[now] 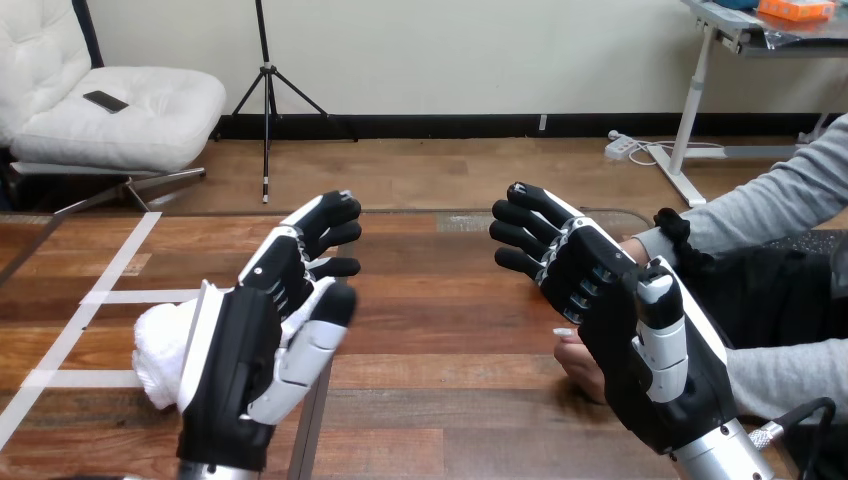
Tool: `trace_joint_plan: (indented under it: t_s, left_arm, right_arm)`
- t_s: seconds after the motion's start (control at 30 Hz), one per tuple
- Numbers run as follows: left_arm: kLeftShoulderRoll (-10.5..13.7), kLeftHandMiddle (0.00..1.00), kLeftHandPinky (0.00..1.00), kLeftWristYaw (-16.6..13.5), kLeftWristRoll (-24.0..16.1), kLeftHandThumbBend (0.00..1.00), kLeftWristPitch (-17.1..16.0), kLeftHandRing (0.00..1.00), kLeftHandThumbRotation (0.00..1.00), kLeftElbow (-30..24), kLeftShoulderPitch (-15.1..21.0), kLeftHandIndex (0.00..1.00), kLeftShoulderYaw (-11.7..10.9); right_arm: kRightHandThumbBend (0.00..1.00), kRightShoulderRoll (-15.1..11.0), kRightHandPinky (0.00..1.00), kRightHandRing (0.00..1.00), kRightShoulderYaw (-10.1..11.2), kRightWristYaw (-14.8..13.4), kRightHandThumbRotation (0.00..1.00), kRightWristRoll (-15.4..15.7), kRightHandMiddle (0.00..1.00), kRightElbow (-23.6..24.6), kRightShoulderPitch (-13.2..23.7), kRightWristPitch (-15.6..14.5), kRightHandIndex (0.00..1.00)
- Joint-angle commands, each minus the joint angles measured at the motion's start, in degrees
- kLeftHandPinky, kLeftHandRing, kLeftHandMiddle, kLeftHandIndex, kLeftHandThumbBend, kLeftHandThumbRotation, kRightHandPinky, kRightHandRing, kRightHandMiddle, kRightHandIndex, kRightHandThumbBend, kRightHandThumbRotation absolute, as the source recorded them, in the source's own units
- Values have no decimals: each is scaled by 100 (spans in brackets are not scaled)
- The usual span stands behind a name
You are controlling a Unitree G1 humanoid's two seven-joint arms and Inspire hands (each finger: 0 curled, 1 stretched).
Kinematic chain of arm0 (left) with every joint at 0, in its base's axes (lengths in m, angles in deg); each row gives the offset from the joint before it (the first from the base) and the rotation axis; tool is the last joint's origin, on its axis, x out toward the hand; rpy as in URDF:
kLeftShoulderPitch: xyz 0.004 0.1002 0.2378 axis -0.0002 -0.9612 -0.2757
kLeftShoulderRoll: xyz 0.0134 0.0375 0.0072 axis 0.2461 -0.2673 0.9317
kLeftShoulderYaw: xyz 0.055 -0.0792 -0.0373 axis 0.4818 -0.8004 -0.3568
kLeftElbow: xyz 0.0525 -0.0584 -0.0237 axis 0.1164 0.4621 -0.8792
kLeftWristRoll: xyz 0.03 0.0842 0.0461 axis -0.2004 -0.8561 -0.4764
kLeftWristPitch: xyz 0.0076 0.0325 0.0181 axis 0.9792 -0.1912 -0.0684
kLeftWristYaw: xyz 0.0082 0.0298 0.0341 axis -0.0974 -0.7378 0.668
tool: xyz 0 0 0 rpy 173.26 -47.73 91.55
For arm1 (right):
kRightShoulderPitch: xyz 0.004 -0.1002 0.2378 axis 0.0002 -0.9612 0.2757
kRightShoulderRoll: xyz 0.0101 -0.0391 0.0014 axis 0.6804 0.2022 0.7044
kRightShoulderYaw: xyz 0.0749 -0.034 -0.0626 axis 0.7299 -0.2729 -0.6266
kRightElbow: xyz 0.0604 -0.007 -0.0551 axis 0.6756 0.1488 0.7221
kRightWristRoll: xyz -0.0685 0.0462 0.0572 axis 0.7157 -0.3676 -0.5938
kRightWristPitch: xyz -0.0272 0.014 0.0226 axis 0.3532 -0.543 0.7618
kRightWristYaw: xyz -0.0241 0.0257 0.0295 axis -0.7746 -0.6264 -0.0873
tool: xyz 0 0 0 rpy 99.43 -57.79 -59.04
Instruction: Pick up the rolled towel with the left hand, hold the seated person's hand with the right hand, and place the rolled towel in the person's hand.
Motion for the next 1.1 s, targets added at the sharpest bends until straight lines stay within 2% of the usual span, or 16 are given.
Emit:
trace_joint_plan:
  t_s: [0.0,0.13,0.33,0.57,1.07]
  left_arm:
    - [125,85,73,-104,-134,83,196,83,79,-1,565,83,-169]
    - [182,85,74,-197,-317,88,269,83,77,118,724,83,-253]
    - [335,86,74,-321,-490,92,192,84,72,500,1071,84,-338]
    - [514,88,76,-503,-865,98,468,85,70,741,1388,86,-413]
    - [868,92,79,-780,-1431,100,1021,90,69,1102,2045,90,-417]
  right_arm:
    - [88,-24,89,90,37,7,100,-105,89,176,396,13,89]
    - [88,-24,89,90,38,14,100,-90,89,154,416,37,89]
    - [88,-24,89,90,45,4,100,-71,89,138,441,39,89]
    - [88,-22,89,90,57,-6,100,-66,89,125,466,33,89]
    - [88,-15,89,89,81,-8,100,-66,88,76,520,43,88]
